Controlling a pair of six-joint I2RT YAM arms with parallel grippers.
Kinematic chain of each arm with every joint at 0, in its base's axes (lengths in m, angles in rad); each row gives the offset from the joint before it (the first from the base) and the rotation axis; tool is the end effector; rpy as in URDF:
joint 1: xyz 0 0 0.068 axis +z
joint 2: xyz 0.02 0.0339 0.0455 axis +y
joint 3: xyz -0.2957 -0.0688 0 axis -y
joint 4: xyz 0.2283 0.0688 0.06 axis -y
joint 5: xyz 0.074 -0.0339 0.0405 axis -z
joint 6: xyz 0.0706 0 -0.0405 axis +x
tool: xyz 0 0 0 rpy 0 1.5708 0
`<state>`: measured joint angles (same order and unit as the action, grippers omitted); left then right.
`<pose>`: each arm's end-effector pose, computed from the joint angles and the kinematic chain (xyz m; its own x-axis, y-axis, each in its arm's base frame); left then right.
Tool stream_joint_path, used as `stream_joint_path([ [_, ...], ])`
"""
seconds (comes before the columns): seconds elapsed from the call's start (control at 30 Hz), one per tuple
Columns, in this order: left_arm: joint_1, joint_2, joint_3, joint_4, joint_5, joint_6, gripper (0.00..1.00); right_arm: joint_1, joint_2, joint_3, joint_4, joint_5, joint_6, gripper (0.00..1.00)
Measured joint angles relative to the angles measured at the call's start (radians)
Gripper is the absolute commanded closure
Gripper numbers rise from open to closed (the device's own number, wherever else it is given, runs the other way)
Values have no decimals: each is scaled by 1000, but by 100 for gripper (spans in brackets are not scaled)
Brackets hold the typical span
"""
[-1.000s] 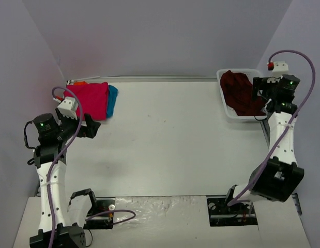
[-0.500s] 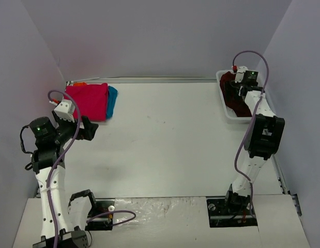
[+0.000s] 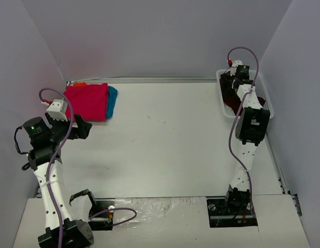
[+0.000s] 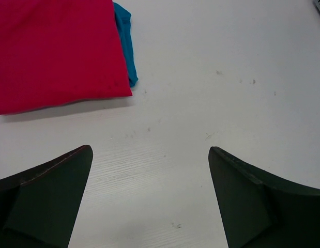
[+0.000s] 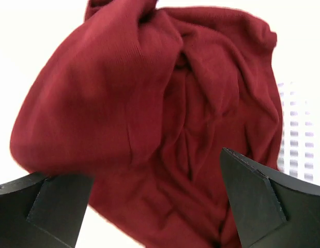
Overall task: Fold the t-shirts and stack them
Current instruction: Grab crumpled tshirt from bin with the right arm
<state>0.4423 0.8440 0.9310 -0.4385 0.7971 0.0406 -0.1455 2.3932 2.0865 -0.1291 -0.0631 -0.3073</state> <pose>0.1676 0.0235 0.3716 -0.2984 -0.1099 -0.9481 0.3203 0.9242 -0.2080 0.5977 -0.0831 0.2420 -0.4248 -0.2429 -0.8721 -0.0423 0.9676 -0.2488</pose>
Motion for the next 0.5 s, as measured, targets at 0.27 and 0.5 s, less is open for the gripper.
stream_joint_path([
  [0.27, 53, 10, -12, 1, 28, -18, 6, 18, 230, 253, -18, 51, 18, 58],
  [0.5, 81, 11, -13, 2, 47, -21, 6, 36, 276, 288, -30, 59, 33, 100],
])
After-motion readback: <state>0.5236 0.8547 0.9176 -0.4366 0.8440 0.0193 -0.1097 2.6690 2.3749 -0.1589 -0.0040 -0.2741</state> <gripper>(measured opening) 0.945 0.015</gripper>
